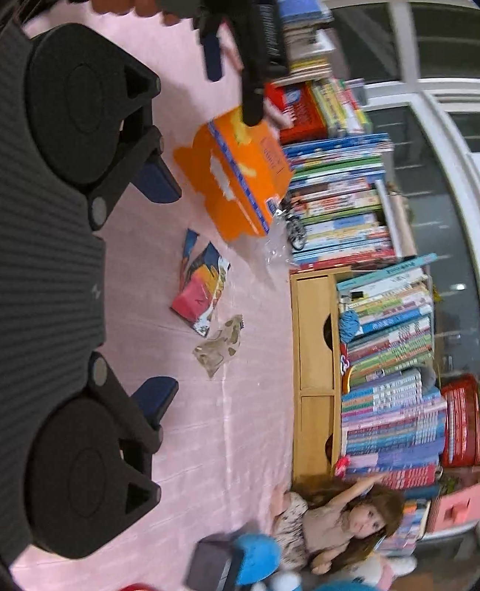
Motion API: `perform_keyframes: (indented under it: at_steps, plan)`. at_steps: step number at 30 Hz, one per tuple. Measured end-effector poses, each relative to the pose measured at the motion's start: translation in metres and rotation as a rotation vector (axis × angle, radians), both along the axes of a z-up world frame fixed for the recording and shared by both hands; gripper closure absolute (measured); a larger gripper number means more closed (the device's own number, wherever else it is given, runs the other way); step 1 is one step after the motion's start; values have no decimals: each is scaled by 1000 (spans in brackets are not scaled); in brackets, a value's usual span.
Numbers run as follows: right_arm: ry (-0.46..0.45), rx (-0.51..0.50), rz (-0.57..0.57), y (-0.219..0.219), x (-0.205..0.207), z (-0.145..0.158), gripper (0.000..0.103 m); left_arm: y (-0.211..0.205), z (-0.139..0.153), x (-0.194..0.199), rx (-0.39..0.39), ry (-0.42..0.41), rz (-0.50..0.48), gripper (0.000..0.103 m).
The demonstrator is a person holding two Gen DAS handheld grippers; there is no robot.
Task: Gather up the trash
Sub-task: 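Raise both open tools back over the bed toward the orange box, then grasp the orange box edge with the left tool while the right tool grasps the colourful snack wrapper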
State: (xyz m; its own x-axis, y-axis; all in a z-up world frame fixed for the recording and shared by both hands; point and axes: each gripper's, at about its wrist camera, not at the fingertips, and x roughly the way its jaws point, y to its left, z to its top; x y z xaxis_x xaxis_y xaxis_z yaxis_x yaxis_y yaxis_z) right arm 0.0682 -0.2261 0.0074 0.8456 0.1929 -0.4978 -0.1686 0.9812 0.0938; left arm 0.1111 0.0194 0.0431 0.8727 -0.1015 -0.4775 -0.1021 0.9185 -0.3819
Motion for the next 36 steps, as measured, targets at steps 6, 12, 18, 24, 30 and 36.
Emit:
perform_keyframes:
  at_steps: [6,12,18,24,30,36]
  plan:
    - [43,-49,45,19,40,-7,0,8,-23,44,-112,95,37,38]
    - [89,-75,62,30,70,-15,0,12,-35,56,-245,57,-42,75]
    - [108,-48,87,31,66,-19,45,10,-19,38,-173,-4,-63,89]
    - [77,2,90,22,42,-12,81,15,6,-3,-97,-79,-71,95]
    - [56,24,127,17,12,-4,76,22,19,-57,-53,-151,-89,95]
    - [-7,-55,134,24,16,1,19,25,18,-101,-10,-173,-81,95]
